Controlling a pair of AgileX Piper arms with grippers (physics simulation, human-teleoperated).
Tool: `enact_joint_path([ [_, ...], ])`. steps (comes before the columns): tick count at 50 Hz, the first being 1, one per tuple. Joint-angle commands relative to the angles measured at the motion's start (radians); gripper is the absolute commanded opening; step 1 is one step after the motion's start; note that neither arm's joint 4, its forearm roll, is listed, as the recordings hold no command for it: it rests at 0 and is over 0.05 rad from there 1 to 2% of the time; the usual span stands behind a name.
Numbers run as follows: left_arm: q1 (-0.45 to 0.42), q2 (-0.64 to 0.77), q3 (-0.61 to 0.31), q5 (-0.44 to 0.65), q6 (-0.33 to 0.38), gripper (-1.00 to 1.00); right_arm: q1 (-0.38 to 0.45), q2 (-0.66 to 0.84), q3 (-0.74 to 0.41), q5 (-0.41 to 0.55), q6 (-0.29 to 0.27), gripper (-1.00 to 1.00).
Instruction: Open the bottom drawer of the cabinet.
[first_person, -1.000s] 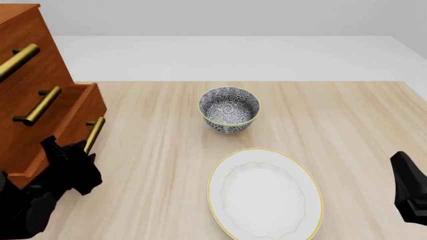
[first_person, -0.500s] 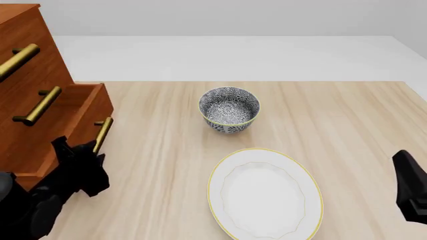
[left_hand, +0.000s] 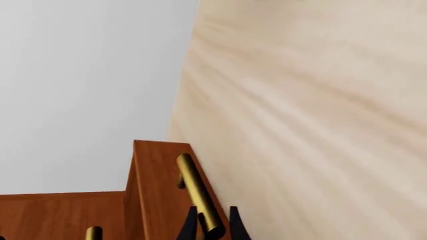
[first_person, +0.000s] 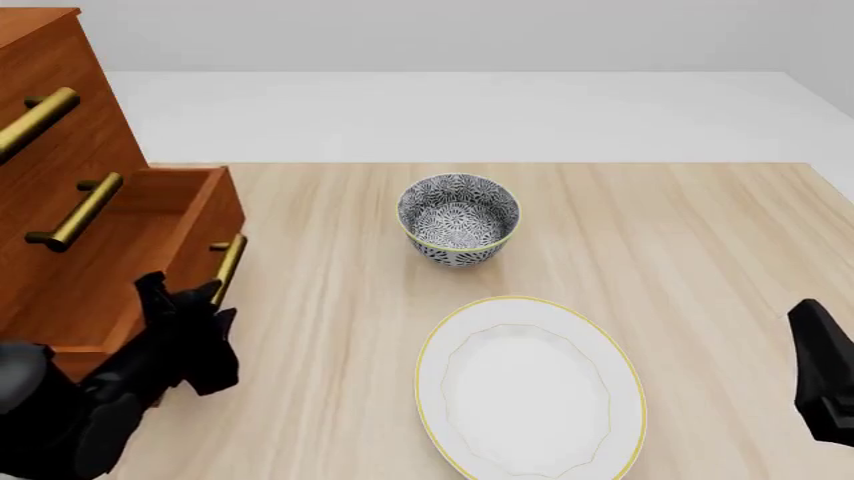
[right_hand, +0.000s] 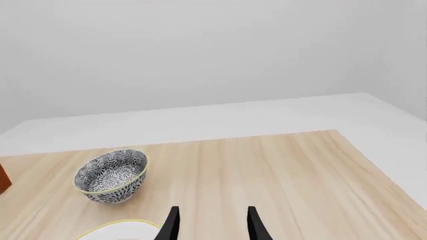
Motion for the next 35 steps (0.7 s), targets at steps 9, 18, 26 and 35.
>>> enact_joint_path([
  [9, -0.02, 0.069, -0.106, 0.0, 0.007, -1.0, -0.002, 0.0, 0.005, -0.002, 0.003, 1.0],
  [18, -0.02, 0.075, -0.11, 0.0, 0.009, -1.0, -0.003, 0.0, 0.007, -0.004, 0.002, 1.0],
  [26, -0.007, 0.066, -0.105, 0.0, 0.008, 1.0, -0.003, 0.0, 0.004, -0.003, 0.004, 1.0],
  [35, -0.004, 0.062, -0.102, 0.0, 0.013, 1.0, -0.004, 0.0, 0.007, -0.004, 0.005, 1.0],
])
